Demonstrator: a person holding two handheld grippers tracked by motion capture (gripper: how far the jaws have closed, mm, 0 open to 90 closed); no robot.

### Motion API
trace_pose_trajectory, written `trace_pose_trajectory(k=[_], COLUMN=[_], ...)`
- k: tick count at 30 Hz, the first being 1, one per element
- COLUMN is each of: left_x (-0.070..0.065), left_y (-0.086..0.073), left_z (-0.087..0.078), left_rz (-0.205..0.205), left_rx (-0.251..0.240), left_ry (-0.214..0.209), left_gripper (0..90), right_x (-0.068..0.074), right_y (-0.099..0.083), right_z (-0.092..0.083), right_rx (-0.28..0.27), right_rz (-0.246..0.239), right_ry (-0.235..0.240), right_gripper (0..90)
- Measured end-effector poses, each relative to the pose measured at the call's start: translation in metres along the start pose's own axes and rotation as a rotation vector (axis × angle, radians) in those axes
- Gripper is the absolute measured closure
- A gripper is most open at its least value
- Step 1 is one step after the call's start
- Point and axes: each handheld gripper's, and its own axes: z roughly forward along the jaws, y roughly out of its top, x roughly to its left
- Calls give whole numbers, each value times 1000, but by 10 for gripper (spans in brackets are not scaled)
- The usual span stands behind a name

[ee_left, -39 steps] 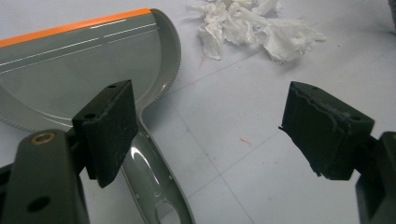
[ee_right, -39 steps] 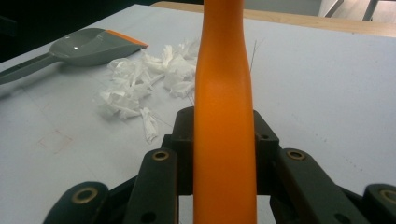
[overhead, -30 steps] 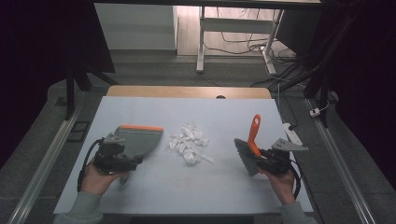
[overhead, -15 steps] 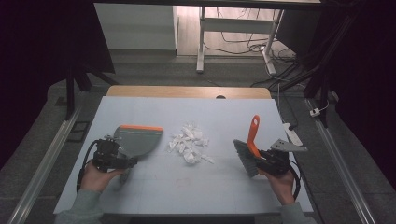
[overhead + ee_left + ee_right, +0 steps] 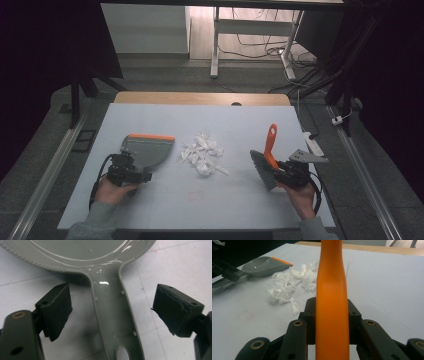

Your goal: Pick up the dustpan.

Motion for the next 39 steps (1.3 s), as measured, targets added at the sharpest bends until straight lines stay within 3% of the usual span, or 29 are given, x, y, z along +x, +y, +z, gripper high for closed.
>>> trace_pose_trajectory(k=[13,22,30,39], left_x=[6,10,11,15], left_y=[0,0,0,-1], left_z=[8,9,9,8], left_rz=[-45,-71,-87,-103], left_rx=[-19,-38,-59,-79], left_ry=[-22,-25,-70,-64], left_gripper=[305,444,574,610], right_x=[1,1,1,2], right_y=[0,0,0,0], right_z=[0,1,1,1], right_rx=[0,4,9,10], right_rz=[-5,-10,-13,-18], right_ry=[-9,-12,-16,-16], right_gripper=[701,701,701,701])
